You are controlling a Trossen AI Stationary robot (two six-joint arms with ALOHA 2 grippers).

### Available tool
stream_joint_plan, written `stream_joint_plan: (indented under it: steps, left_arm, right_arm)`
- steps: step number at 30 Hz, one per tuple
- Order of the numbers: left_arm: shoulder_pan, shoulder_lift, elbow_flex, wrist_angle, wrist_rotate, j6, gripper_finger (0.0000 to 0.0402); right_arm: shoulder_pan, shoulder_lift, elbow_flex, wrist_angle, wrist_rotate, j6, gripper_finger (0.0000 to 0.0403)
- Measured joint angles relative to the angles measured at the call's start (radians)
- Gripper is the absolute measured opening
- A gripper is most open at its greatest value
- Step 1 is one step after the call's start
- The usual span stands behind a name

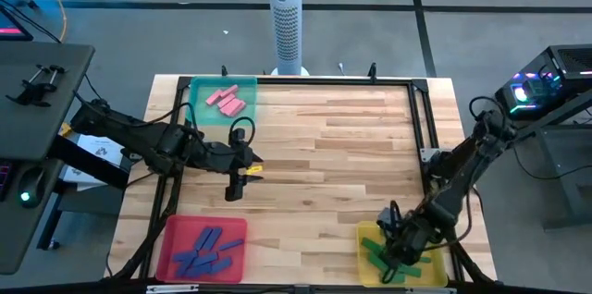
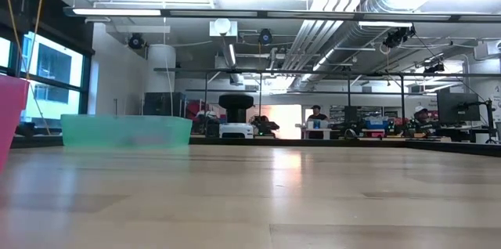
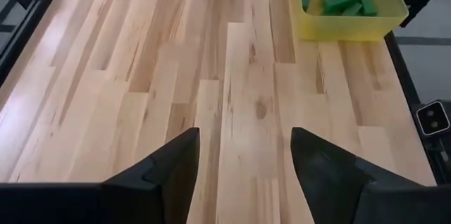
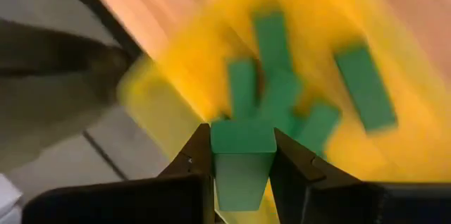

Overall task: Sort blocks
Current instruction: Put the green block into the yellow bin, then return to Home Position

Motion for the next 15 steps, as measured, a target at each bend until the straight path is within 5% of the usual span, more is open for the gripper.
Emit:
stream_joint_plan:
  steps: [5,10,13,15]
  left_arm:
    - [0.000,0.000,0.000,0.000,0.020,-0.030,0.0205]
    - [-0.006,-0.008,0.000,-0.004,0.070,-0.072,0.0204]
    - [-0.009,-0.042,-0.033,0.007,0.078,-0.079,0.0204]
    - [-0.009,-0.089,-0.079,0.046,0.077,-0.080,0.0204]
  right_arm:
    - [-0.002,0.000,-0.155,0.118,-0.183,0.129,0.0074]
    - [-0.009,-0.003,-0.209,0.113,-0.286,0.208,0.0176]
    - [-0.013,-0.023,-0.193,0.109,-0.269,0.202,0.0229]
    - [-0.005,-0.051,-0.175,0.101,-0.168,0.190,0.0246]
